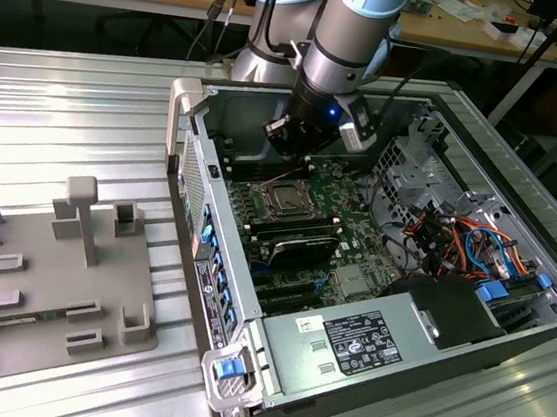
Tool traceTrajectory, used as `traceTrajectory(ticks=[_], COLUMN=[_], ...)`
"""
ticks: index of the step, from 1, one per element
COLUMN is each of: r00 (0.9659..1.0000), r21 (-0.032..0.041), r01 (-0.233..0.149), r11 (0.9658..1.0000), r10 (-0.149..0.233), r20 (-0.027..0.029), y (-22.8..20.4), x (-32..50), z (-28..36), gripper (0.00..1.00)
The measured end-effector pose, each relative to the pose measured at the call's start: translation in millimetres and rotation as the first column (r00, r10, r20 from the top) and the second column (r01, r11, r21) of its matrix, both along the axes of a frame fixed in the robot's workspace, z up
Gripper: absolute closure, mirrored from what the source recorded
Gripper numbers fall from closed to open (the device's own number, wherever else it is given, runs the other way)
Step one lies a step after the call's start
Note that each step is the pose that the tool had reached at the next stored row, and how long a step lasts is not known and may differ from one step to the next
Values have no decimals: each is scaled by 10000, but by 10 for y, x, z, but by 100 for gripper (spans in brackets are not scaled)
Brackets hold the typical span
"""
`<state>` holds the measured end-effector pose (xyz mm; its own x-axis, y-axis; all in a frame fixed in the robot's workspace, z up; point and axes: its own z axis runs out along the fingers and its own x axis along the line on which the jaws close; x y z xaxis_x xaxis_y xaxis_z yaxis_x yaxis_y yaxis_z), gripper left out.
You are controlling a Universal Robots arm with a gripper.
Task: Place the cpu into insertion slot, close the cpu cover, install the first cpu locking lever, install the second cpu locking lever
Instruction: 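Install the first cpu locking lever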
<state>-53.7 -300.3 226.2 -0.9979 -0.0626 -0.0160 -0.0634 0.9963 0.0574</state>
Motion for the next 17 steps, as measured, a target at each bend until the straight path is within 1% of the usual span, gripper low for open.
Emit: traceTrajectory(ticks=[2,4,8,12,17], r00=[10000,10000,10000,10000,10000], r21=[-44,-61,-62,-62,-61], r01=[-1,-1,0,0,-1], r11=[10000,10000,10000,10000,10000], r10=[1,1,0,0,1], r20=[-1,-1,0,0,0], y=[0,0,5,3,-40], x=[11,30,58,62,62], z=[-7,-15,-35,-43,-45], gripper=[89,89,89,89,89])
